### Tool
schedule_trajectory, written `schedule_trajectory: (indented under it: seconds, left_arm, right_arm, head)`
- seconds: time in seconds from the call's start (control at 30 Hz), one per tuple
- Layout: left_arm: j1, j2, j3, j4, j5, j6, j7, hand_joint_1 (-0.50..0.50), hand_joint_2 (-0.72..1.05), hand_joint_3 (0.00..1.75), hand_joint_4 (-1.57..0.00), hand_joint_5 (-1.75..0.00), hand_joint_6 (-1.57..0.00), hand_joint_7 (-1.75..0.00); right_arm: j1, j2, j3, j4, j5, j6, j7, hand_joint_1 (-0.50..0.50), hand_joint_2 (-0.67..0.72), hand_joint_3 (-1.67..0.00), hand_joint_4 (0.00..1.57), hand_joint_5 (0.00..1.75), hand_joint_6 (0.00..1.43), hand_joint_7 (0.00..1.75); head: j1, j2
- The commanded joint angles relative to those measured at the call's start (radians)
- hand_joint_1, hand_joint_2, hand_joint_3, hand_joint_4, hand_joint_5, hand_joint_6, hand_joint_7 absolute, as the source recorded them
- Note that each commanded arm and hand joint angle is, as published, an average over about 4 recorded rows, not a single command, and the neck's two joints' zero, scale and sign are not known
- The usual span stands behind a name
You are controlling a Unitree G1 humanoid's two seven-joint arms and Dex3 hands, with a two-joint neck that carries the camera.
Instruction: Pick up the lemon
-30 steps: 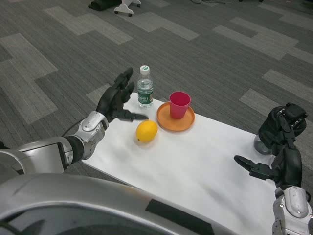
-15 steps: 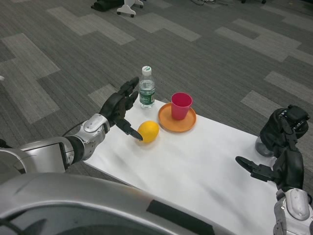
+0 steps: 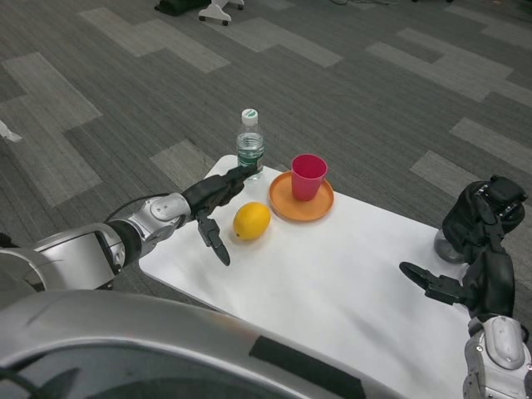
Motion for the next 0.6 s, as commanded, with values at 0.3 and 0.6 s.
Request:
schedule_trajectory:
  seconds: [0.3, 0.6]
  left_arm:
    - [-0.101, -0.034, 0.048, 0.101, 0.12, 0.09, 0.035, 0.5, -0.19, 0.09, 0.0, 0.0, 0.0, 0.0]
    - [-0.169, -0.072, 0.045, 0.187, 0.182, 0.155, 0.095, 0.5, -0.19, 0.09, 0.0, 0.0, 0.0, 0.0]
  right_arm:
    - [-0.023, -0.005, 0.018, 0.006, 0.009, -0.008, -0.003, 0.12, -0.29, -0.5, 0.0, 0.78, 0.0, 0.14]
    - [-0.028, 0.001, 0.038, 0.004, 0.009, -0.009, -0.003, 0.12, -0.22, -0.48, 0.0, 0.78, 0.0, 0.14]
  head:
    - [-0.012, 0.013]
    - [-0.032, 0.018]
